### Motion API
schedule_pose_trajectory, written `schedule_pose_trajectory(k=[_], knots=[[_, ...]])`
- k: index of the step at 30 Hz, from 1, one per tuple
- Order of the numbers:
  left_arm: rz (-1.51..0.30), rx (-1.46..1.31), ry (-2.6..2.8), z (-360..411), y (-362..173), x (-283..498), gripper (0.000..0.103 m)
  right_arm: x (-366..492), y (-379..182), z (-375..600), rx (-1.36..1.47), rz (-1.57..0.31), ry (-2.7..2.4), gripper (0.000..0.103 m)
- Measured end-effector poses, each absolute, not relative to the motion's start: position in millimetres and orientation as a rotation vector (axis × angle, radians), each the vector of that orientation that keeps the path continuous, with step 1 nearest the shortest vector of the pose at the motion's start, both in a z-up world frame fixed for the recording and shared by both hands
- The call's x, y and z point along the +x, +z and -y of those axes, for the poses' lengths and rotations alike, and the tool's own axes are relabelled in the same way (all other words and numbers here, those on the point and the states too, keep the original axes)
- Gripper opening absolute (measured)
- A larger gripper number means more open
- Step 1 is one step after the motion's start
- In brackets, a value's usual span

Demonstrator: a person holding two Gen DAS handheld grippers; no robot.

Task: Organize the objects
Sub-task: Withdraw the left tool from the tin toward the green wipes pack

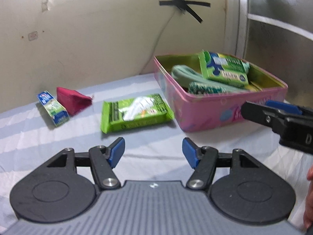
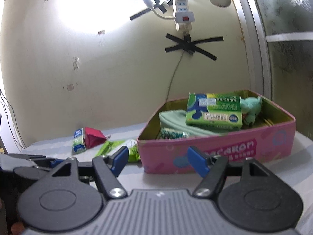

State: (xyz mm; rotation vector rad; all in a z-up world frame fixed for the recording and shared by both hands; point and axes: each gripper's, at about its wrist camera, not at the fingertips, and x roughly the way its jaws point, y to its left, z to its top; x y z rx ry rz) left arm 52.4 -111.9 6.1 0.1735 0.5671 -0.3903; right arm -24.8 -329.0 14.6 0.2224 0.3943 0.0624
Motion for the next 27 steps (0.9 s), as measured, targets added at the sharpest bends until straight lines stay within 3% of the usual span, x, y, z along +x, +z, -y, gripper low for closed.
schedule_pose_trajectory(k=[9,27], knots=[[-0.615,0.190,-0.386,112.9,-32.6,59.1,0.068,-14.1,-27.7,338.0,0.274,-0.487,0.010,0.069],[-0.624,0.144,-0.386,108.8,-32.8,60.7,0.072,-1.4,-36.9,340.5,0.290,-0.550,0.052,0.069]])
